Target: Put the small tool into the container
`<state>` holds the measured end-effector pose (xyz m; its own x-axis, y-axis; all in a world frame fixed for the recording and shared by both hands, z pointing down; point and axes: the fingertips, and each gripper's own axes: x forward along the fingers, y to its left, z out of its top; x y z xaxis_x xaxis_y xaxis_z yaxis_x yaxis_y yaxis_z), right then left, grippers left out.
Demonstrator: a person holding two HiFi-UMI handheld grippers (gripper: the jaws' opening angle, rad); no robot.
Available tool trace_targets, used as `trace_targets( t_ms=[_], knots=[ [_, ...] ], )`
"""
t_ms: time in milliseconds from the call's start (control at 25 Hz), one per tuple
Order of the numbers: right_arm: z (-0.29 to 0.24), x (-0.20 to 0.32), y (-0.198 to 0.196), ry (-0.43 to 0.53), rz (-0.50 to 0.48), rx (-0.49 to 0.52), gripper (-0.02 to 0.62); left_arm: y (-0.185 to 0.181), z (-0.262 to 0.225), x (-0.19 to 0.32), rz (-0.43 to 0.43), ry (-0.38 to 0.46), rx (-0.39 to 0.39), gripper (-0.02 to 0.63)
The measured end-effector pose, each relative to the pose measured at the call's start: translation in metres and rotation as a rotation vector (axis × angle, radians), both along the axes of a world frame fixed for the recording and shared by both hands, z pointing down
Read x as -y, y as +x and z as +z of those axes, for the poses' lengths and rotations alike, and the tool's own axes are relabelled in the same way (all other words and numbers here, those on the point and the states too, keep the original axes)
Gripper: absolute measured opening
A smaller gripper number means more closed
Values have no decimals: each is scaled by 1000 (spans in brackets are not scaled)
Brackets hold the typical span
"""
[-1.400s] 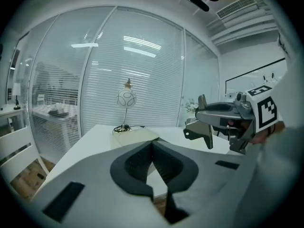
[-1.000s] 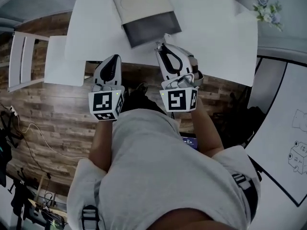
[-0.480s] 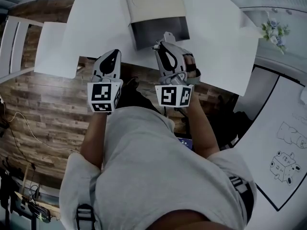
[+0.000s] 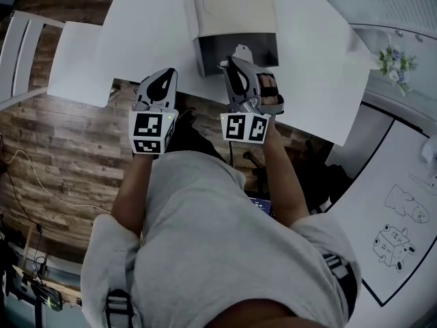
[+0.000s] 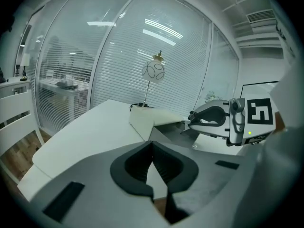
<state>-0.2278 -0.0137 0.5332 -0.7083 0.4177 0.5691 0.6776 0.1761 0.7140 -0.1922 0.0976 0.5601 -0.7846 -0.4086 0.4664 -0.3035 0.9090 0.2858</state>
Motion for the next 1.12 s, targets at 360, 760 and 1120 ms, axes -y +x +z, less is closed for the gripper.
trace_targets(
  t_ms=[360,760,1120],
  knots=[
    [28,-4,-15,107,-44,16,87,-7,14,-9,-3,0,-19,25],
    [50,-11,-28,189,-87,40,87,-4,27,-12,-4,9,-46,25],
    [55,-12,-39,227,-104,60,87,-6,26,-14,-7,9,-51,25]
  ],
)
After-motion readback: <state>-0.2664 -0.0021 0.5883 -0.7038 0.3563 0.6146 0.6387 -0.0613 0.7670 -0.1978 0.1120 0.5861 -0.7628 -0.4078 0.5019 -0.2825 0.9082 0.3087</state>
